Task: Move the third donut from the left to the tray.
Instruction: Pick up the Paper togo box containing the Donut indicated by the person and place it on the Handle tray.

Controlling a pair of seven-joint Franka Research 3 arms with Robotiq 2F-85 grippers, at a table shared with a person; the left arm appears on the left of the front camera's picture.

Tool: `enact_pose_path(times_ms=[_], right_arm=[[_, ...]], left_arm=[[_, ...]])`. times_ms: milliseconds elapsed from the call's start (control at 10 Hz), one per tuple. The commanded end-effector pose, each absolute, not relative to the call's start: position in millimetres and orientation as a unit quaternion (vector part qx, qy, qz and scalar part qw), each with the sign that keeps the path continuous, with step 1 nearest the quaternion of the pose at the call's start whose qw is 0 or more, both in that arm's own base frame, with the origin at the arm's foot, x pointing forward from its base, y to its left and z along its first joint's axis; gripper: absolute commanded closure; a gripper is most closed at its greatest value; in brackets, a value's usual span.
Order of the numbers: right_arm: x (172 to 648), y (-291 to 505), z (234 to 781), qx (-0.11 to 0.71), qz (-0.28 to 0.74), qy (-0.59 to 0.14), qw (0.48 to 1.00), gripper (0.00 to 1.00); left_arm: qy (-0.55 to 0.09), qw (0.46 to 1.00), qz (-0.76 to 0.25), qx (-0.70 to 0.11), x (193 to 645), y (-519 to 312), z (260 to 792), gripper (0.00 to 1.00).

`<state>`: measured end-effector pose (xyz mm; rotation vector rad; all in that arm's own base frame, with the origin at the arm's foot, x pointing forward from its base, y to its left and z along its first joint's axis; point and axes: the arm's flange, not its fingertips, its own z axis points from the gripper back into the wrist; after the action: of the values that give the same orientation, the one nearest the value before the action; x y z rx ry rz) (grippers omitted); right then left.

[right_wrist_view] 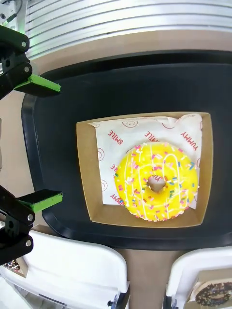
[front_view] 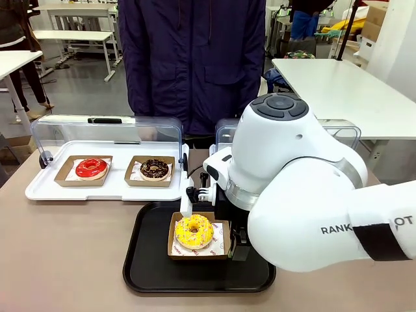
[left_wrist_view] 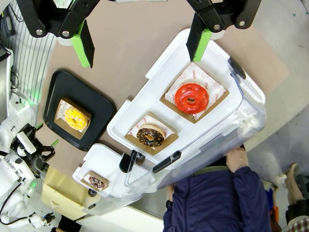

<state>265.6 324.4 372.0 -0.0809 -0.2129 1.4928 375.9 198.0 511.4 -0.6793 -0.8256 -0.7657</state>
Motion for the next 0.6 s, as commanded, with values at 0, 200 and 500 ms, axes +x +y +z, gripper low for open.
enact_pose_path(times_ms=[0,200,500], right_arm=[[265.1,325.9,370.3,-0.036,0.673,-0.098,0.732,0.0],[265.1,325.9,370.3,-0.036,0.673,-0.098,0.732,0.0],[265.1,325.9,370.3,-0.036,0.673,-0.098,0.732,0.0]], left_arm=[[-0.389,0.786,-0.36,-0.317,374.8,197.1,513.3,0.0],[-0.389,0.786,-0.36,-0.317,374.8,197.1,513.3,0.0],[-0.389,0.786,-0.36,-0.317,374.8,197.1,513.3,0.0]])
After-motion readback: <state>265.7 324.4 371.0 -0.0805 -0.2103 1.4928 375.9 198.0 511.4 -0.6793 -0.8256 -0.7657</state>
